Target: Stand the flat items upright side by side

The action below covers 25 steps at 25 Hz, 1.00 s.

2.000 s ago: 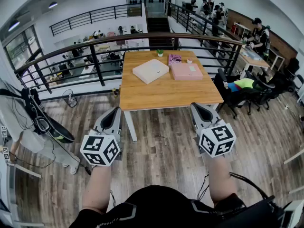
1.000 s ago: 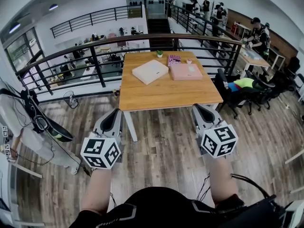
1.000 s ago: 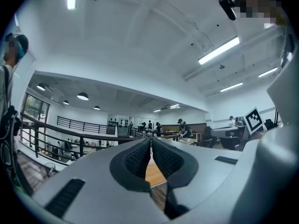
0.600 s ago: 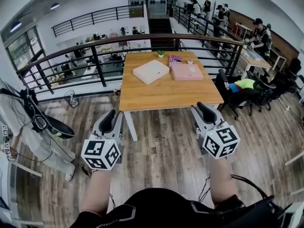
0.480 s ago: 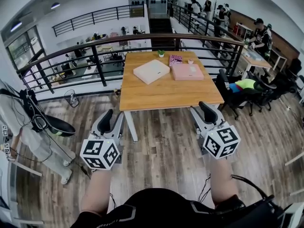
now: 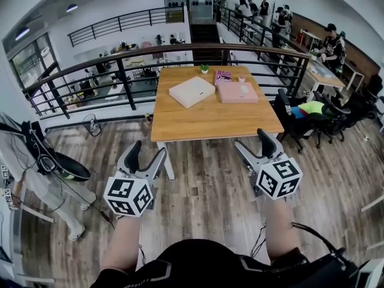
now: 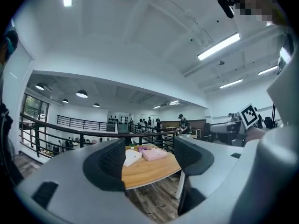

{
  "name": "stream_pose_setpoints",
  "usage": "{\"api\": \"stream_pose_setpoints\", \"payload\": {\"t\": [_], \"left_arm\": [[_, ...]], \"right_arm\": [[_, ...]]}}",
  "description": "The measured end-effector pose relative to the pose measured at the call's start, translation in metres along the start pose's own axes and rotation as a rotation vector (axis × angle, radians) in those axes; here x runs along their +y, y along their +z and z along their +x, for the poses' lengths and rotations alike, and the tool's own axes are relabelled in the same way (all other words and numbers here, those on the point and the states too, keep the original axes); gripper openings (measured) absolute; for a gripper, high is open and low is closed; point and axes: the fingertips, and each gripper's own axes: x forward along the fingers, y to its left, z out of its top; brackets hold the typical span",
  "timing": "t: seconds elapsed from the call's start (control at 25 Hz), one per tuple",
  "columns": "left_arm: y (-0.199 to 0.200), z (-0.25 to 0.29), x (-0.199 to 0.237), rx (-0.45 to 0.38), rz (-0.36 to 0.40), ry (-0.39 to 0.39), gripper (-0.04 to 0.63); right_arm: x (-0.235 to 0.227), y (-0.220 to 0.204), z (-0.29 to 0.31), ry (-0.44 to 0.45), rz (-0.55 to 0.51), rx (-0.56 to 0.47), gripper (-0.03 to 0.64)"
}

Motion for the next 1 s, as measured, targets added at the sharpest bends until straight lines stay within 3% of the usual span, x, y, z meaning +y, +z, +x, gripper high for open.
{"api": "stream_pose_setpoints", "payload": {"t": [0.24,0.44,1.0], "left_arm": [[0.003,0.003,-0.010,-0.016,0.012,-0.005,0.344],[0.003,0.013,-0.017,-0.040,-0.037,-0.017,0.356],[-0.007,0.054,-0.048,0.023,0.007,0.015,0.356]], "right_arm": [[-0.009,-0.003,-0.003,0.005,0.004,-0.004,0.404],[-0.020,-0.008,-0.002,0.017,0.014,-0.007,0.423],[-0.066,-0.021,-0.007,0.062,0.029,0.011,0.428]]}}
